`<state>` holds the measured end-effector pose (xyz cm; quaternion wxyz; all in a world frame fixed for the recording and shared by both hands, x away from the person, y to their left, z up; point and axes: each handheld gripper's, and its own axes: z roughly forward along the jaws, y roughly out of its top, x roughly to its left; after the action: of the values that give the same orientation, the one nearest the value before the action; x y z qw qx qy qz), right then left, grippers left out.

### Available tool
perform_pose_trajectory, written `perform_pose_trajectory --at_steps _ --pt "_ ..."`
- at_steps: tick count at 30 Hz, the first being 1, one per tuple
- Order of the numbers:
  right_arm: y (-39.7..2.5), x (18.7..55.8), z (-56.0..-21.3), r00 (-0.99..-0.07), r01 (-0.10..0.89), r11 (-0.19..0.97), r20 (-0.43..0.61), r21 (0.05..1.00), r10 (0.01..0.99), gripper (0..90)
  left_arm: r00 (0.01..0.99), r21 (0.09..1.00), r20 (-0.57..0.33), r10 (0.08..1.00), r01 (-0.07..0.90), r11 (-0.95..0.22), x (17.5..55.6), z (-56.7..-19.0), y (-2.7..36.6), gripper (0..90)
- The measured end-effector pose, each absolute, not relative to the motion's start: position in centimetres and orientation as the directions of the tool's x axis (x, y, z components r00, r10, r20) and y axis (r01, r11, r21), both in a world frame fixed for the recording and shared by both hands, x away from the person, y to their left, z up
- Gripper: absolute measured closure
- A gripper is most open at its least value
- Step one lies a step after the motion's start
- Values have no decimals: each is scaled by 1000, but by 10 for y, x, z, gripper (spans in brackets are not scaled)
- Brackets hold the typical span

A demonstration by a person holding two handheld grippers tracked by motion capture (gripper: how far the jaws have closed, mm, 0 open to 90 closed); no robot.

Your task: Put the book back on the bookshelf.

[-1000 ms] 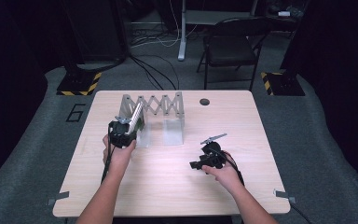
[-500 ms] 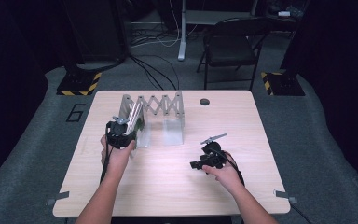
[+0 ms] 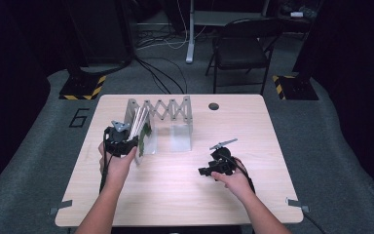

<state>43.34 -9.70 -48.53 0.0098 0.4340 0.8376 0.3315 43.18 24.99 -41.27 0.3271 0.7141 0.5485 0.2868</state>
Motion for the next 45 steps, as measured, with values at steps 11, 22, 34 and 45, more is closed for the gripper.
perform_pose_trajectory --at_steps 11,22,34,45 --pt "-95 434 -486 -612 733 396 281 553 739 403 254 782 76 964 585 -216 420 -402 251 598" --pt "-95 434 -487 -617 731 403 280 551 736 403 265 777 30 964 600 -189 419 -399 257 569" --pt "-98 433 -487 -611 733 399 278 551 741 403 300 760 34 953 612 -219 416 -391 261 516" --pt "-98 433 -486 -609 734 396 279 551 742 403 355 763 1 935 604 -230 406 -373 262 485"
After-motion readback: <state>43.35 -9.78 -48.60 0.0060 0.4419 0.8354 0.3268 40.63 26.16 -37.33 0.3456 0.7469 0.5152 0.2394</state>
